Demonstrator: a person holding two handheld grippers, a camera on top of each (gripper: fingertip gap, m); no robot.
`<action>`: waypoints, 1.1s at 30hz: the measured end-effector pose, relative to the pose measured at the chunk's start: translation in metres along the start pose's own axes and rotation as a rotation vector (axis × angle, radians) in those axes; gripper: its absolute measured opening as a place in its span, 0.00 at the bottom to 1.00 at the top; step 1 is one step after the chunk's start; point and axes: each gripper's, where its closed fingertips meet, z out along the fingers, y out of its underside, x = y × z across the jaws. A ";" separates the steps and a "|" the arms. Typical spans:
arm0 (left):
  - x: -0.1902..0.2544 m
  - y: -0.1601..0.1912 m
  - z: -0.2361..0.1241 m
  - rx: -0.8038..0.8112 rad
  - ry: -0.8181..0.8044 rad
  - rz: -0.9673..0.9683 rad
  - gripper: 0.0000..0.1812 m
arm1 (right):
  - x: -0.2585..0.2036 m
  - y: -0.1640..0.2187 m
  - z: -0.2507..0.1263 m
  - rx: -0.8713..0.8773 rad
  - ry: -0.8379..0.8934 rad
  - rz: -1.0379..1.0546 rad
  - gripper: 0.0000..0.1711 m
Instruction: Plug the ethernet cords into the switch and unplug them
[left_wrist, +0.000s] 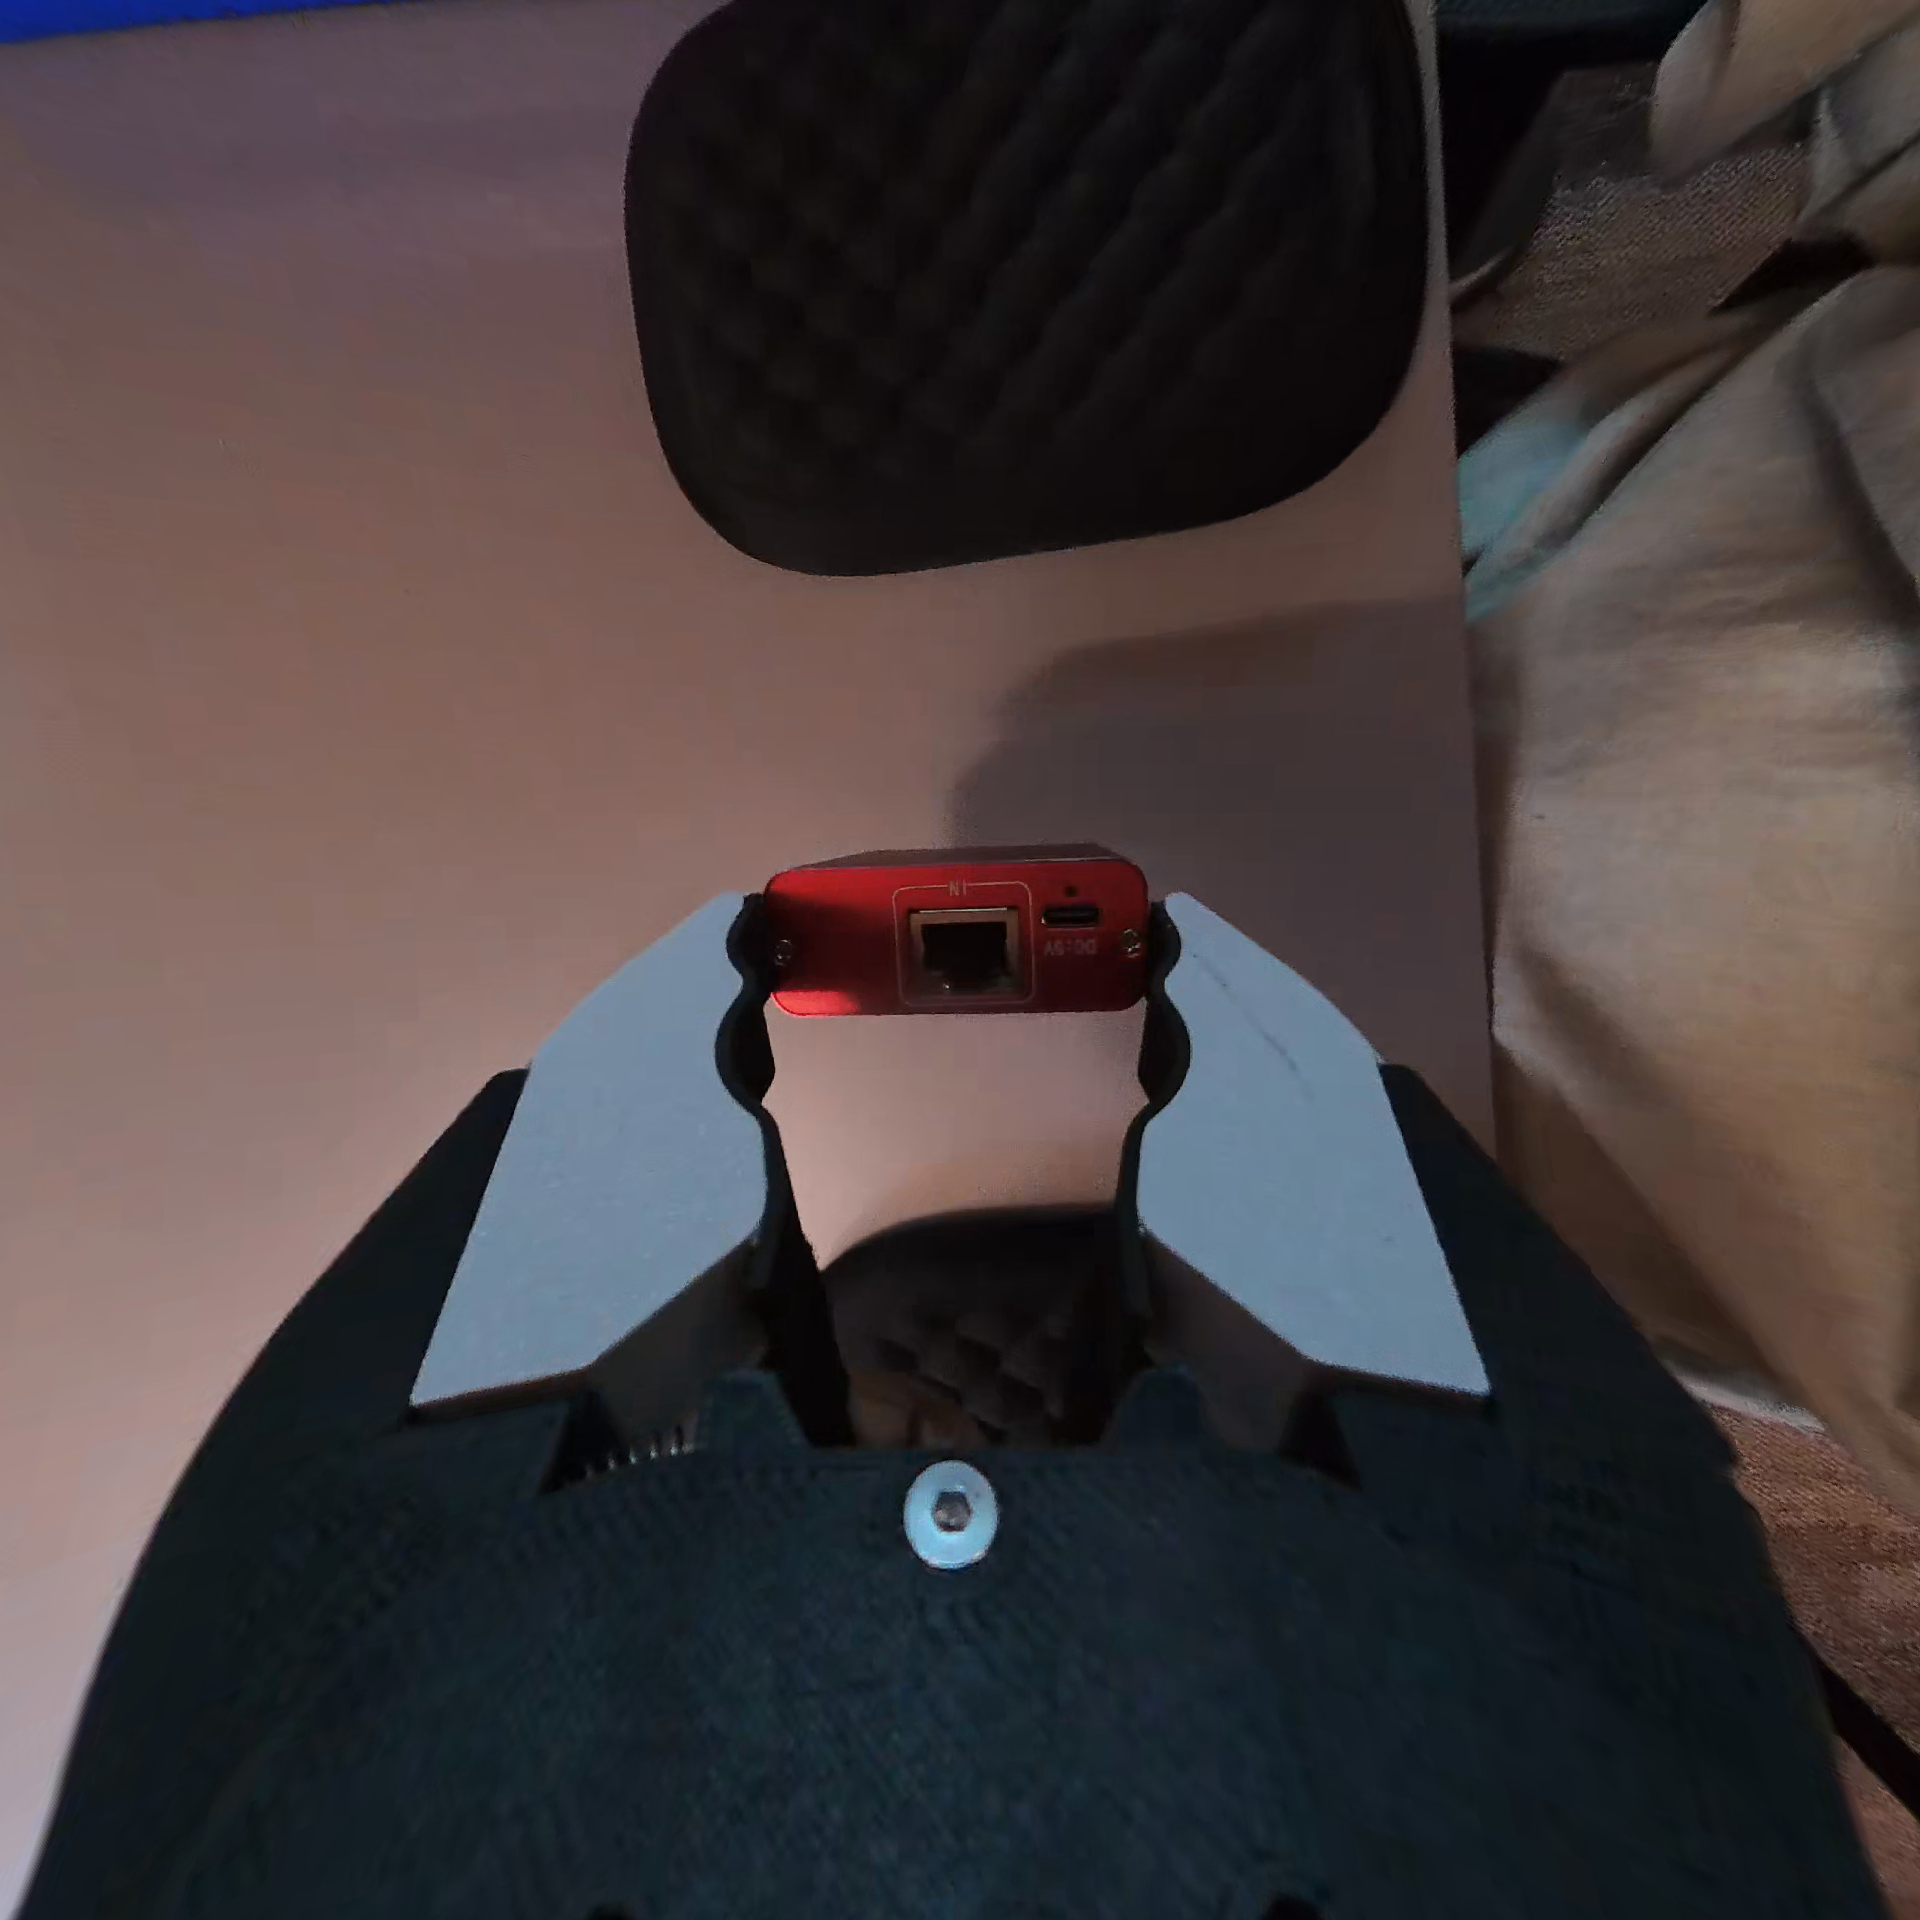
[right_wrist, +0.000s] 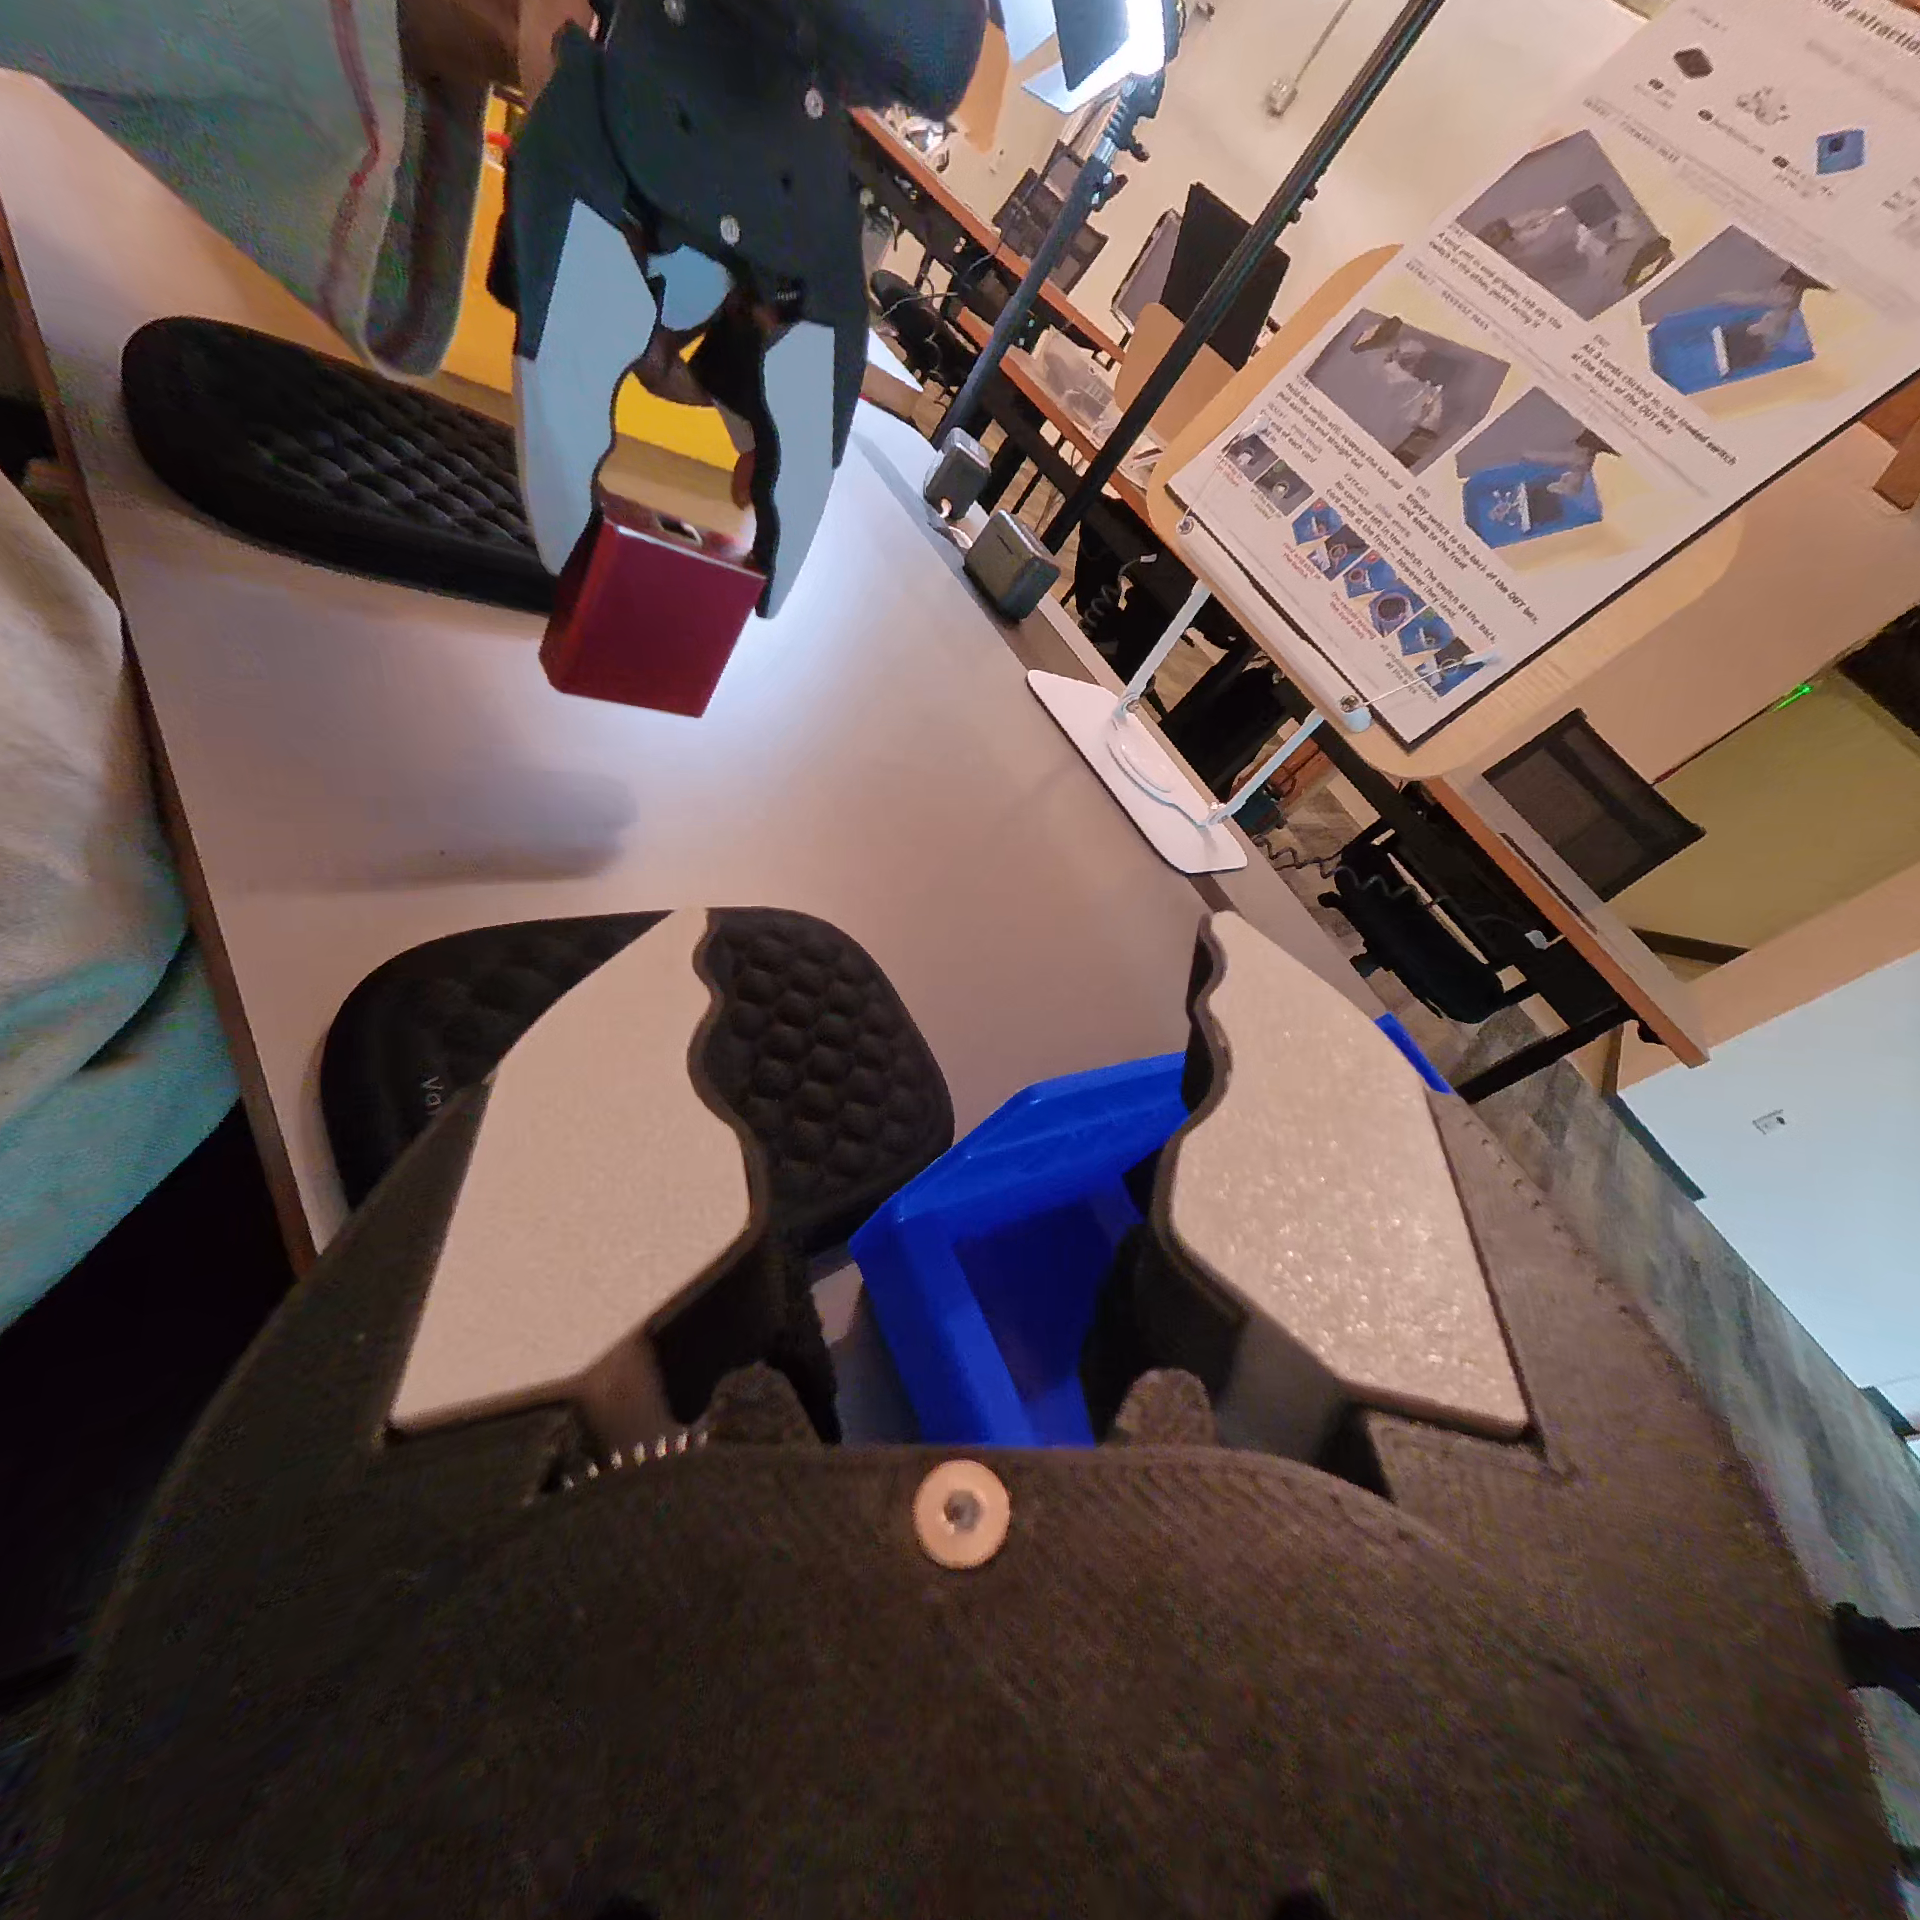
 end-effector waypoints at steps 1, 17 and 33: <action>0.000 0.001 0.005 -0.005 -0.001 -0.007 0.38 | -0.001 0.001 0.001 -0.003 -0.003 0.003 0.50; -0.004 0.017 0.019 0.029 -0.067 -0.058 0.48 | -0.005 0.001 0.005 -0.014 -0.026 0.008 0.51; -0.035 0.260 -0.221 -0.043 -0.784 -0.336 0.31 | -0.011 -0.004 0.018 -0.016 -0.065 0.000 0.51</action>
